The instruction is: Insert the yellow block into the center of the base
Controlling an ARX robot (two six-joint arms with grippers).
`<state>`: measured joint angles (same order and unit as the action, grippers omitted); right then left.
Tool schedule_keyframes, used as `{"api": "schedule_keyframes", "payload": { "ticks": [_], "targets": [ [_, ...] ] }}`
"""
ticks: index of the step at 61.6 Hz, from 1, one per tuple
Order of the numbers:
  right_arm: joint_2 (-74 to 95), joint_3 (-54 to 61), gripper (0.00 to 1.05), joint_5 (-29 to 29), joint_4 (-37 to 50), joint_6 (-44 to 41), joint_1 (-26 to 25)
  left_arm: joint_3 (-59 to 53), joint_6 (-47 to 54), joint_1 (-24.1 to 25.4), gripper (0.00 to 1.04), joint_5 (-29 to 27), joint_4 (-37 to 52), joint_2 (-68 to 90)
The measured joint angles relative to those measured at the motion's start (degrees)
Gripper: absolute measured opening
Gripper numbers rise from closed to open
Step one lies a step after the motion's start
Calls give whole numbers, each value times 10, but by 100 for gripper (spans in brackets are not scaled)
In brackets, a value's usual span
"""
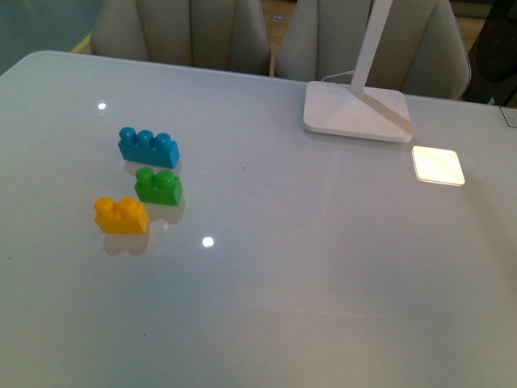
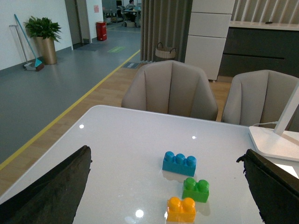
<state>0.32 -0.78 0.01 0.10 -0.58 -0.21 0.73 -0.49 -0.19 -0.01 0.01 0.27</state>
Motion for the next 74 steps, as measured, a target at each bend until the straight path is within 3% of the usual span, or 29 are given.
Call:
{"api": "schedule_keyframes", "payload": {
  "ticks": [58,66,74],
  "targets": [
    [0,0,96,0,0,0,0,0,0,0,97,0,0,0],
    [155,-95,96,-123,-218,33,-54,0,0,0,97,0,0,0],
    [270,-117,96,-178,-203,22,-133,0,0,0,97,0,0,0]
  ]
}}
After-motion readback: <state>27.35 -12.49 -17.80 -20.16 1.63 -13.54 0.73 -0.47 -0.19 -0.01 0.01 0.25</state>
